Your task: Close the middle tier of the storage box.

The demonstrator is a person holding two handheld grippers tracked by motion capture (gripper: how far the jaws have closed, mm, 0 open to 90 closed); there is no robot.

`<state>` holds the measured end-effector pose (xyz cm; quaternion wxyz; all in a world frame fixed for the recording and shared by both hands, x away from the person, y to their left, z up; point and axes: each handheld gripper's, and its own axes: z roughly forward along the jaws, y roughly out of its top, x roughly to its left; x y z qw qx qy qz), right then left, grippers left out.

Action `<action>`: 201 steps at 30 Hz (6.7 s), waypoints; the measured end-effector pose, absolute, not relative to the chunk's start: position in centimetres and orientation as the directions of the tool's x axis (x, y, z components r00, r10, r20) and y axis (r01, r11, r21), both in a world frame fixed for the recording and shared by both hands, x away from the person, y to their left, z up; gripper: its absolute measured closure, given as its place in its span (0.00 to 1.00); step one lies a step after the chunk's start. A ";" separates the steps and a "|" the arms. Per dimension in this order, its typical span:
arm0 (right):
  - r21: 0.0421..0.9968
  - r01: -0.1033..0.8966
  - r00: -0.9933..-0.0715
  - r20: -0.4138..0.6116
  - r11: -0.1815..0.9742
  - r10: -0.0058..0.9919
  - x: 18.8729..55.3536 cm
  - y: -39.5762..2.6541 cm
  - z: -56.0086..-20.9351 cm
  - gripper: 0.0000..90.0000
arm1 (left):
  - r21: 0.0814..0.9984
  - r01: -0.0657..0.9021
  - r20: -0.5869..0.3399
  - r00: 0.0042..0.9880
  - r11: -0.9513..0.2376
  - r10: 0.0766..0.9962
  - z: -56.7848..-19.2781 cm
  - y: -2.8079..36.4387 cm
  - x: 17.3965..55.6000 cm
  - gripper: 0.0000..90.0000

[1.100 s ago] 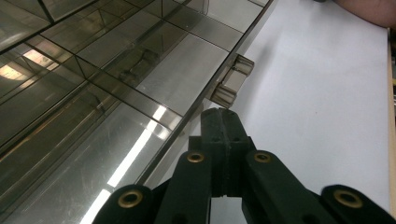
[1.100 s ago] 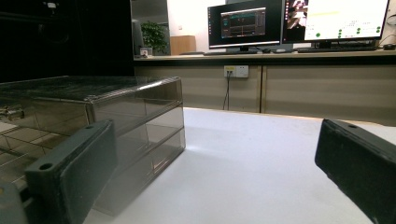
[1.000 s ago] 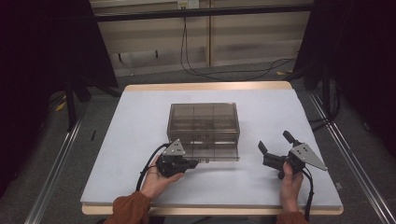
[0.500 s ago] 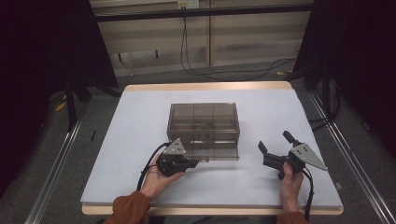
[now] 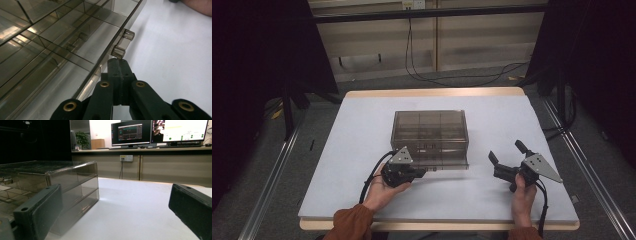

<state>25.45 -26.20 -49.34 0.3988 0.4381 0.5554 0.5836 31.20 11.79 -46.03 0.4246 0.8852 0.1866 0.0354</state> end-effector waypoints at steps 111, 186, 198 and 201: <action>0.997 0.025 -0.300 0.071 -0.066 0.951 25.4 -26.2 -49.3 0.00 | 0.782 0.355 -0.121 0.893 -0.513 0.434 -46.4 11.4 34.0 1.00; 0.998 0.021 -0.297 0.068 -0.064 0.952 25.5 -26.2 -49.3 0.00 | 0.792 0.380 -0.121 0.865 -0.477 0.488 -46.0 11.6 35.6 1.00; 0.998 0.021 -0.296 0.066 -0.062 0.953 25.5 -26.2 -49.3 0.00 | 0.790 0.384 -0.120 0.861 -0.479 0.494 -46.0 11.6 35.7 1.00; 0.998 0.021 -0.296 0.066 -0.062 0.953 25.5 -26.2 -49.3 0.00 | 0.792 0.385 -0.122 0.861 -0.474 0.494 -46.1 11.5 35.7 1.00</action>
